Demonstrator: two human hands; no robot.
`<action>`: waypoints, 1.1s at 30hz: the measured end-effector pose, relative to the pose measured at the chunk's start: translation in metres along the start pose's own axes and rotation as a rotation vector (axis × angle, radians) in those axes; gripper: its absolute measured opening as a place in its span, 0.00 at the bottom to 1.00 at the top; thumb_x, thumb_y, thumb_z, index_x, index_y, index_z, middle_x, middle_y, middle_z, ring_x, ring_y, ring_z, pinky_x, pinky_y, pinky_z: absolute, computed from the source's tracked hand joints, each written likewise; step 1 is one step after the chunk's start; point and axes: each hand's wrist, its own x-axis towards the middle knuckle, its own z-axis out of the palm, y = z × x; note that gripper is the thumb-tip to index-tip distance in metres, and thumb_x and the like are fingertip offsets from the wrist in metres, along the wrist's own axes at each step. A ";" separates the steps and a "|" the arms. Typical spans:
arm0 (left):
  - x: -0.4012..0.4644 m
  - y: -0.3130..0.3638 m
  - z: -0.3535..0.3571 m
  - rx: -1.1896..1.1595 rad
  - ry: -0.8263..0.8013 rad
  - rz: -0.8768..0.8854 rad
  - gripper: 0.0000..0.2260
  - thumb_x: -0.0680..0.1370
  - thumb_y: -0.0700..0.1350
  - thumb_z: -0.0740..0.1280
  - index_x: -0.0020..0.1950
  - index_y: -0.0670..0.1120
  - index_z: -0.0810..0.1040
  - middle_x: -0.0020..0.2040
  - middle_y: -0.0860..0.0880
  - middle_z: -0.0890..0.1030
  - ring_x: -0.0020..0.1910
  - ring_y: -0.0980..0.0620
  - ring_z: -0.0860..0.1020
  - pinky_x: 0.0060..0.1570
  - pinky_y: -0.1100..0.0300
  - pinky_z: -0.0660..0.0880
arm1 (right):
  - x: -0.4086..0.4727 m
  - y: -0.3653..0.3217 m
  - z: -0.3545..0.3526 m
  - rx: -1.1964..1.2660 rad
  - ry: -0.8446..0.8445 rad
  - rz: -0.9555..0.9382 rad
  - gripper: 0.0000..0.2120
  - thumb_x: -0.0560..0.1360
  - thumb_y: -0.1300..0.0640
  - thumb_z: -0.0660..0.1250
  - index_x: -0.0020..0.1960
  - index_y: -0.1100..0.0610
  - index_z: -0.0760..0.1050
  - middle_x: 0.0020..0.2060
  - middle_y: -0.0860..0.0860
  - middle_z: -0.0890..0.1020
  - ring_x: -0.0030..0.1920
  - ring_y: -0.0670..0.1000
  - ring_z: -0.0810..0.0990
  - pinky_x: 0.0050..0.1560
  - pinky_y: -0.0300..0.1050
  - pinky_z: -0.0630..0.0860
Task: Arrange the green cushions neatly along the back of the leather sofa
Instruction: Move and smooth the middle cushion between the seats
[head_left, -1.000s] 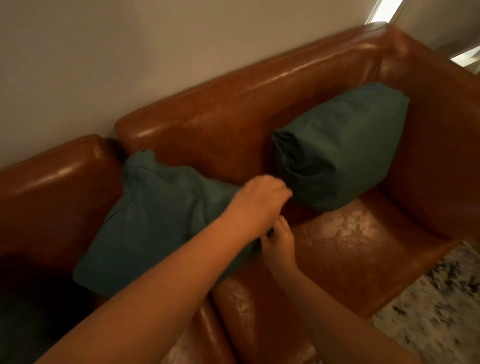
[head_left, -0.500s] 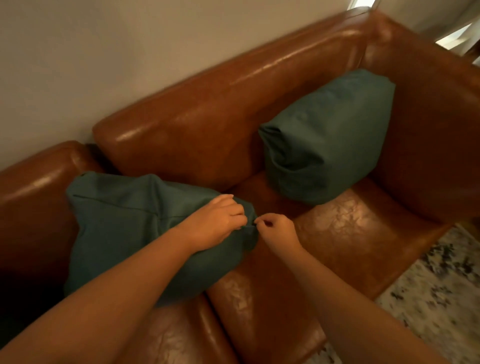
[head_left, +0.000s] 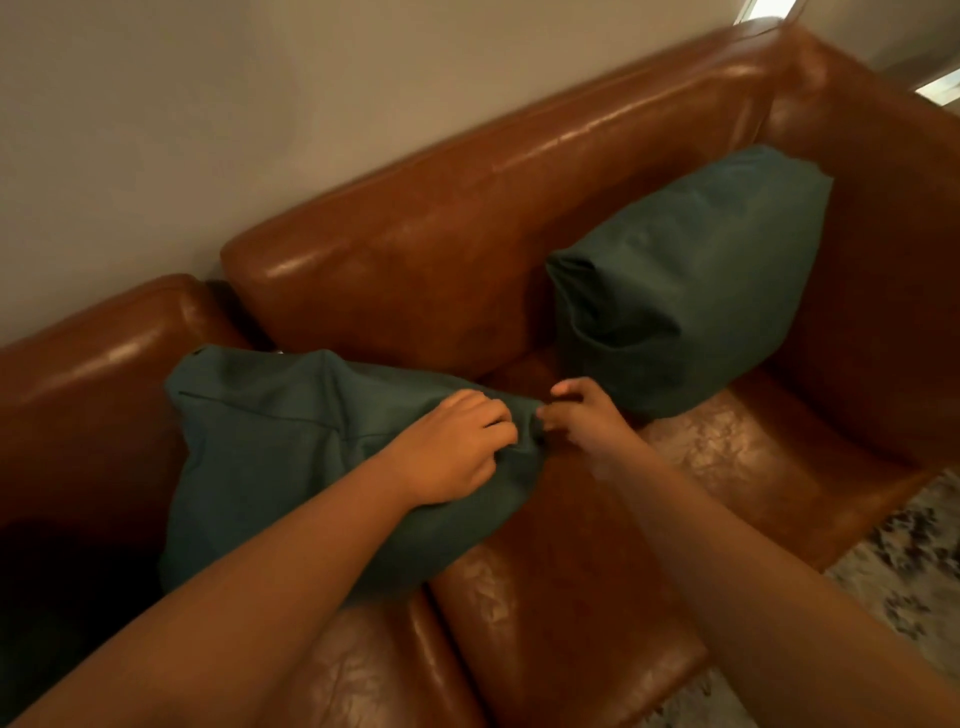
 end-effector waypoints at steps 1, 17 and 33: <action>0.001 0.003 -0.001 -0.051 -0.026 -0.048 0.11 0.71 0.44 0.59 0.50 0.45 0.76 0.49 0.48 0.76 0.48 0.47 0.75 0.56 0.53 0.71 | 0.004 -0.008 -0.004 -0.039 0.036 -0.045 0.12 0.71 0.67 0.67 0.45 0.53 0.68 0.33 0.52 0.73 0.32 0.49 0.71 0.31 0.41 0.66; 0.044 0.020 0.007 -0.004 -0.112 -0.485 0.23 0.76 0.61 0.61 0.65 0.50 0.73 0.61 0.50 0.75 0.61 0.48 0.71 0.60 0.51 0.67 | 0.002 -0.003 -0.026 -0.140 -0.190 -0.037 0.08 0.75 0.65 0.67 0.49 0.53 0.73 0.43 0.52 0.77 0.40 0.45 0.76 0.37 0.36 0.73; 0.038 0.003 0.002 0.178 0.066 -0.320 0.12 0.76 0.56 0.64 0.50 0.49 0.80 0.47 0.50 0.79 0.49 0.46 0.76 0.46 0.51 0.69 | 0.011 0.029 -0.030 -0.167 -0.007 -0.254 0.03 0.73 0.60 0.71 0.43 0.59 0.78 0.36 0.53 0.80 0.39 0.50 0.79 0.41 0.46 0.78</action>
